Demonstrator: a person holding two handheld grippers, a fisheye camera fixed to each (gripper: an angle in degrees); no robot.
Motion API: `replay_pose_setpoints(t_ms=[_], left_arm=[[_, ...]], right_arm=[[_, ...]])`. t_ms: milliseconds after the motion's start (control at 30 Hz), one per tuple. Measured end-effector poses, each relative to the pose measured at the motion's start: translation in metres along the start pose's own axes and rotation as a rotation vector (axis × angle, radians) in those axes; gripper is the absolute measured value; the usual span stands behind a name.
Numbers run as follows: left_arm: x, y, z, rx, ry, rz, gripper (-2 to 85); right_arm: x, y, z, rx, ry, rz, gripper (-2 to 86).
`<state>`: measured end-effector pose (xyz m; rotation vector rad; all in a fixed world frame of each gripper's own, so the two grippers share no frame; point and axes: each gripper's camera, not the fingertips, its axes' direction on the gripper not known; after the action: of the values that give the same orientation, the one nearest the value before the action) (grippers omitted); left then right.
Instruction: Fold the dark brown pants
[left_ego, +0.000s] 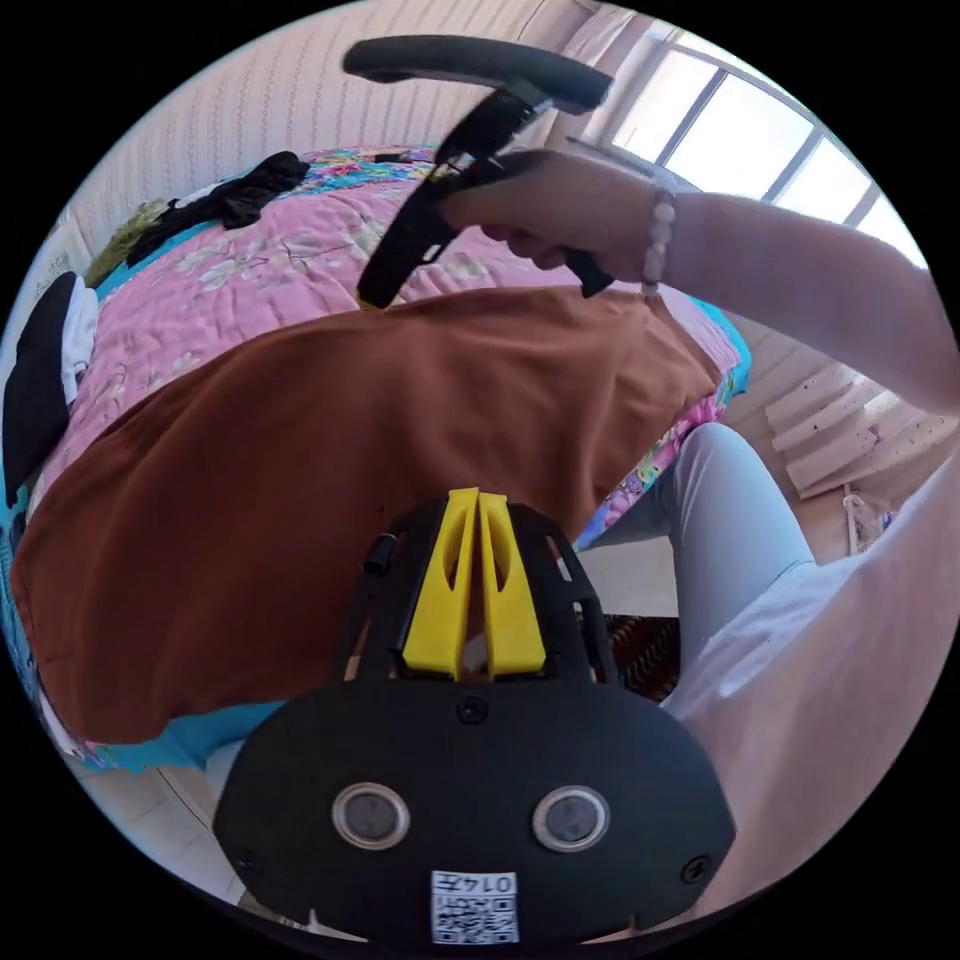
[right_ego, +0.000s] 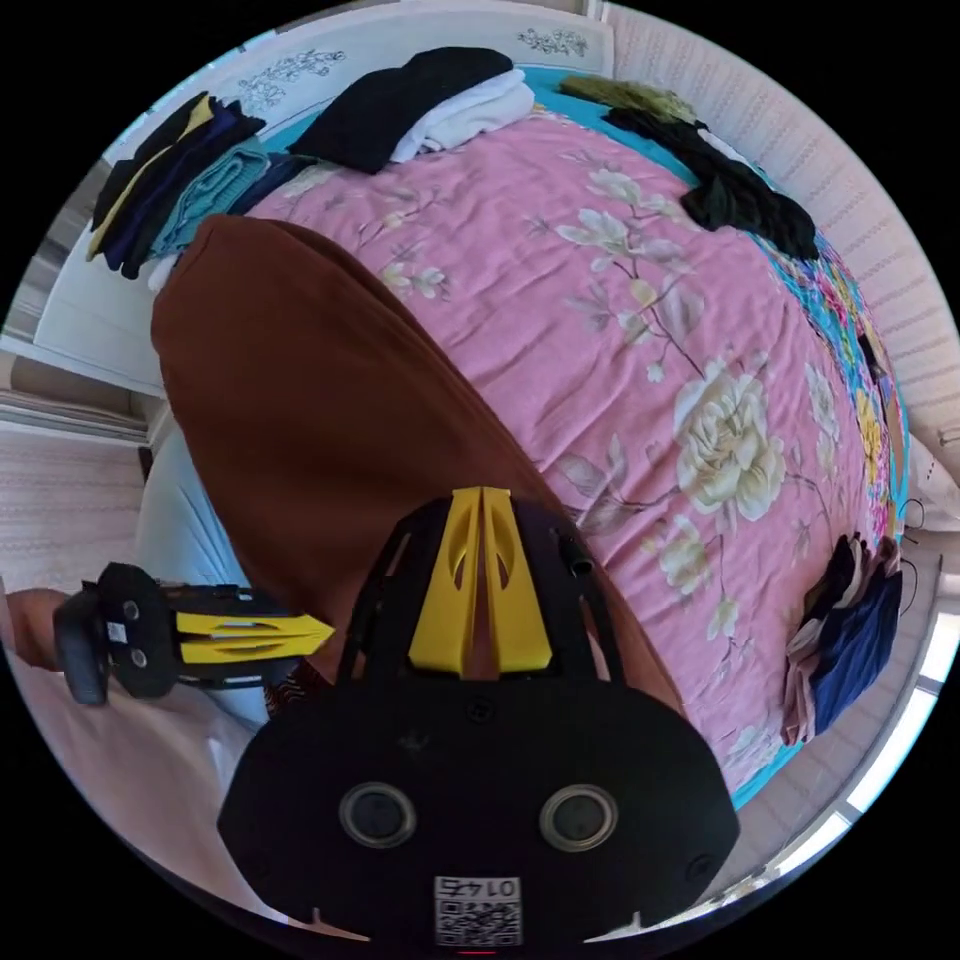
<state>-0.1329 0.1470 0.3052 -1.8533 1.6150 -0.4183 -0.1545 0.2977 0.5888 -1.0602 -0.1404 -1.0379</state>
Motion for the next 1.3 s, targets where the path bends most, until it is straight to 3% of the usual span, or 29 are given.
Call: replay_pose_setpoints(t_ms=[133, 233, 300, 367, 633, 867, 1000, 1067, 1233, 1300], left_arm=[[0.006, 0.002, 0.026, 0.024, -0.013, 0.060, -1.0], [-0.002, -0.014, 0.029, -0.095, 0.145, 0.024, -1.0], [0.004, -0.013, 0.029, -0.081, 0.107, 0.073, -1.0], [0.009, -0.012, 0.042, -0.112, 0.035, 0.105, -1.0], [0.032, -0.032, 0.083, -0.131, 0.021, 0.205, -1.0], [0.061, -0.043, 0.098, -0.111, 0.037, 0.197, -1.0], [0.088, -0.043, 0.099, -0.042, 0.093, 0.201, -1.0], [0.100, -0.050, 0.107, -0.072, 0.142, 0.194, -1.0], [0.135, -0.081, 0.123, 0.042, 0.153, 0.197, -0.7], [0.158, -0.108, 0.134, 0.056, 0.193, 0.280, -0.1]], right_arm=[[-0.014, 0.004, 0.039, -0.088, 0.089, 0.014, -0.9], [-0.017, 0.011, 0.040, -0.170, 0.139, -0.118, -0.9], [-0.006, 0.012, 0.030, -0.258, 0.046, -0.143, -0.9], [0.004, 0.019, 0.020, -0.177, -0.040, -0.084, -0.9], [0.043, 0.069, 0.041, -0.280, -0.155, 0.072, -0.9], [0.023, 0.182, 0.016, -0.053, 0.135, -0.043, -0.9], [0.063, 0.314, -0.024, 0.226, -0.003, 0.196, -0.9], [0.089, 0.383, -0.029, 0.250, -0.034, 0.350, -0.8], [0.153, 0.569, -0.026, 0.251, -0.048, 0.761, 1.2], [0.176, 0.651, -0.023, 0.272, -0.033, 0.977, 5.9]])
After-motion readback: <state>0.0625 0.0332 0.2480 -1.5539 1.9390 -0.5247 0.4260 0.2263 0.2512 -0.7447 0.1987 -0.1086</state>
